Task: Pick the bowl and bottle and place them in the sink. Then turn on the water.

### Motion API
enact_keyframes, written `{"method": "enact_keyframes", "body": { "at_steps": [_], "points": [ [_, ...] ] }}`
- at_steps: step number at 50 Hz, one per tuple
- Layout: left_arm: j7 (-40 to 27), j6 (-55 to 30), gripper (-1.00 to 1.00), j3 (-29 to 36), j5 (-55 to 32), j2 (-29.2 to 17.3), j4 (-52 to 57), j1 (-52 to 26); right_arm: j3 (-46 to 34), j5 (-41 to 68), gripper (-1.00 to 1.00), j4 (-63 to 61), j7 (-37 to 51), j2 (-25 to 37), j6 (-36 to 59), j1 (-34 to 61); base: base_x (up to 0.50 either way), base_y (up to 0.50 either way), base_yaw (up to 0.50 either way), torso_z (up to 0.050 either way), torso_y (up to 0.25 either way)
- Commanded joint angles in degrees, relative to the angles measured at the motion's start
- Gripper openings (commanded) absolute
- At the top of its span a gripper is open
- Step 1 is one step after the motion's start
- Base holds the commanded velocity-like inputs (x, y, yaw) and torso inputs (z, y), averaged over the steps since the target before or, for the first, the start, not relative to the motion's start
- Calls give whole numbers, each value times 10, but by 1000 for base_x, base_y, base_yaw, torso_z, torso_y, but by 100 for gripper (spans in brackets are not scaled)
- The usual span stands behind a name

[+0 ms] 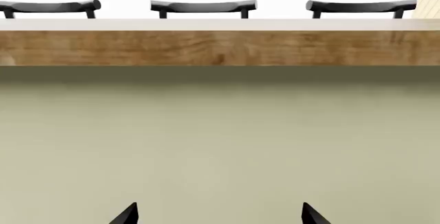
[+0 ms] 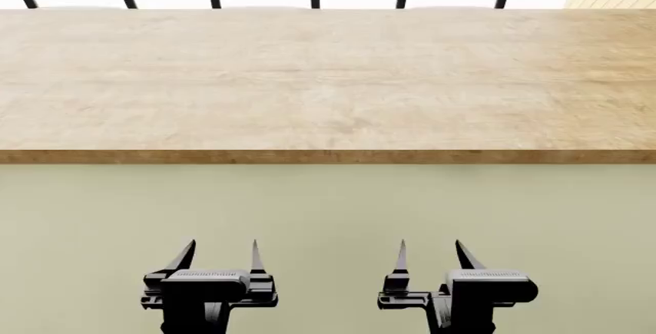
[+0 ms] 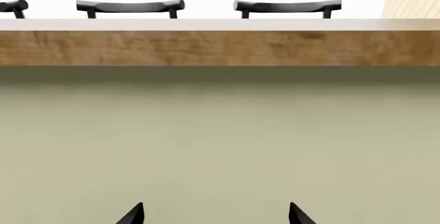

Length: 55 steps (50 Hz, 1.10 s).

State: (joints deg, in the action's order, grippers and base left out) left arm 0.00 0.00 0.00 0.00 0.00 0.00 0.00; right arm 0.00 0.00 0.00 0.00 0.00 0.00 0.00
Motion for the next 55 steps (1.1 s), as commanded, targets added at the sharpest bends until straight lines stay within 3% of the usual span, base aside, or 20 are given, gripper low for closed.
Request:
{"method": "enact_keyframes", "body": {
  "at_steps": [1, 11, 19, 30, 35, 42, 55],
  "points": [
    [-10, -2, 100, 11, -11, -8, -2, -1, -12, 11, 100, 5, 10, 9, -1, 1, 0, 0, 0, 0, 0],
    [-24, -22, 100, 28, -49, -25, 14, 2, -32, 32, 100, 9, 27, 25, 5, 4, 0, 0, 0, 0, 0],
    [-23, -98, 100, 27, -79, -47, 91, -36, -32, 38, 100, -41, 40, 44, 90, 65, 0, 0, 0, 47, 0],
    [-29, -268, 100, 25, -114, -80, 192, -181, -32, 50, 100, -87, 34, 74, 200, 178, 0, 0, 0, 50, 0],
    [-30, -363, 100, 17, -143, -89, 211, -283, -26, 55, 100, -104, 31, 92, 280, 284, 0, 0, 0, 50, 0],
    [-22, -424, 100, 11, -158, -96, 108, -464, -33, 59, 100, -52, 15, 108, 331, 425, 0, 0, 0, 50, 0],
    [-9, -357, 100, 30, -125, -86, -214, -704, -66, 44, 100, 280, -22, 104, 251, 687, 0, 0, 0, 49, 0]
  ]
}}
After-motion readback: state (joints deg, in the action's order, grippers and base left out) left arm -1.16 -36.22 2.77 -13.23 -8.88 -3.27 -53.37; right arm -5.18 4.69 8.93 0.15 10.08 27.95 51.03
